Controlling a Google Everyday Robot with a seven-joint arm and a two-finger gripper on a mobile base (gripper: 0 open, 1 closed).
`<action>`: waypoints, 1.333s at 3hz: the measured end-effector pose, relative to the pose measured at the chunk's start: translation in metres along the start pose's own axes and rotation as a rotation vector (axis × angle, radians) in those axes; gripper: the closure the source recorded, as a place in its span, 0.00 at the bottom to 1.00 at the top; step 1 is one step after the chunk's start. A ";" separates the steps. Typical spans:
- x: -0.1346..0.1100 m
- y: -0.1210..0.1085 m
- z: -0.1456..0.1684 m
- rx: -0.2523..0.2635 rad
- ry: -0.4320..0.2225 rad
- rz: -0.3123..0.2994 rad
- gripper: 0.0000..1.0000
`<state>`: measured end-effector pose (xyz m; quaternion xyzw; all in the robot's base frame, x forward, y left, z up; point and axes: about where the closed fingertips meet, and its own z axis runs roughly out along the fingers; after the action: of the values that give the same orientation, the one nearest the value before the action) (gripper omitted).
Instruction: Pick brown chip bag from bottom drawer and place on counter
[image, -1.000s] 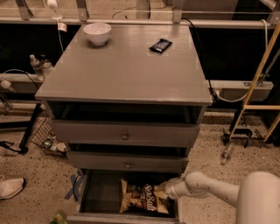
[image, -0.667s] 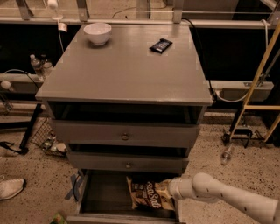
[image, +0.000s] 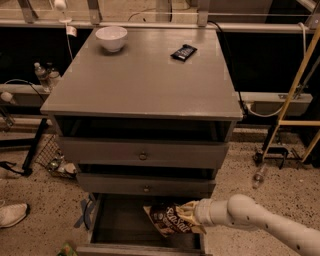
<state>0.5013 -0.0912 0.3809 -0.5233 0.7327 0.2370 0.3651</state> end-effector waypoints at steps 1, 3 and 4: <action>-0.027 0.003 -0.010 -0.090 -0.005 -0.099 1.00; -0.046 0.021 -0.017 -0.151 -0.001 -0.161 1.00; -0.082 0.025 -0.028 -0.141 0.025 -0.268 1.00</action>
Offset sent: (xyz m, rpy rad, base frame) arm -0.0004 0.0082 0.0244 -0.0072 -0.0216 0.1147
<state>0.4847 -0.0540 0.4617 -0.6436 0.6424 0.2303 0.3466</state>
